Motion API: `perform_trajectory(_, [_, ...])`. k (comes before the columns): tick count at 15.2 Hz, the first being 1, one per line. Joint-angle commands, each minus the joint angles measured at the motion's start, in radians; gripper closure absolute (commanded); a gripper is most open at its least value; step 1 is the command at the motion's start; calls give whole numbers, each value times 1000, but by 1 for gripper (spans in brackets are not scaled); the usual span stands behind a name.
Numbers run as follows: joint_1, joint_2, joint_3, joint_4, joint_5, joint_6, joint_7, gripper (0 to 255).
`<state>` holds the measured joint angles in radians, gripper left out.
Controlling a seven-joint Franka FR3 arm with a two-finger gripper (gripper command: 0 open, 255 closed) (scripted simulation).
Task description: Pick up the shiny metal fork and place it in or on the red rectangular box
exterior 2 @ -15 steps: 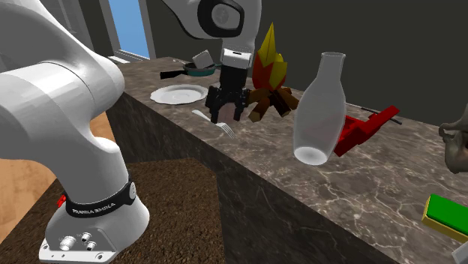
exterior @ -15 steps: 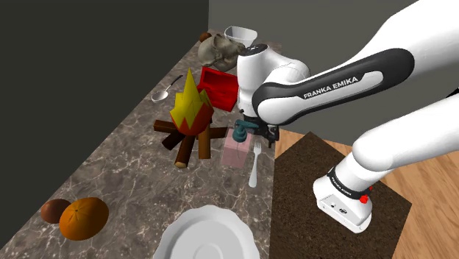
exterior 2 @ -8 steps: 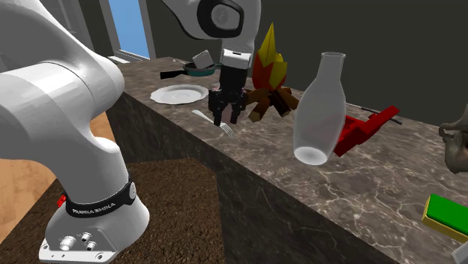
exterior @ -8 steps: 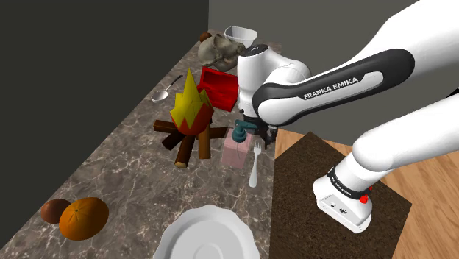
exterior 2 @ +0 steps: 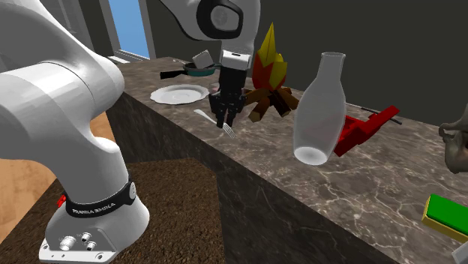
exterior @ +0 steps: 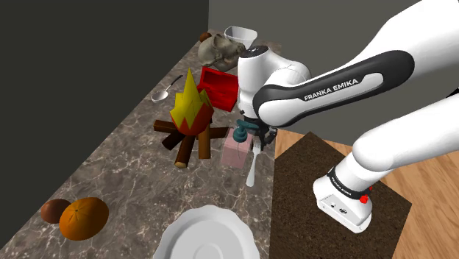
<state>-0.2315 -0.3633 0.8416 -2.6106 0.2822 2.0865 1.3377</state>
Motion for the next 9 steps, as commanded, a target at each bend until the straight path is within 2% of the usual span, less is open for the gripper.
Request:
perform_trajectory(1, [4, 5, 4, 0, 1, -10, 1, 255])
perform_trajectory(9, [33, -87, -54, 51, 18, -147, -31, 255])
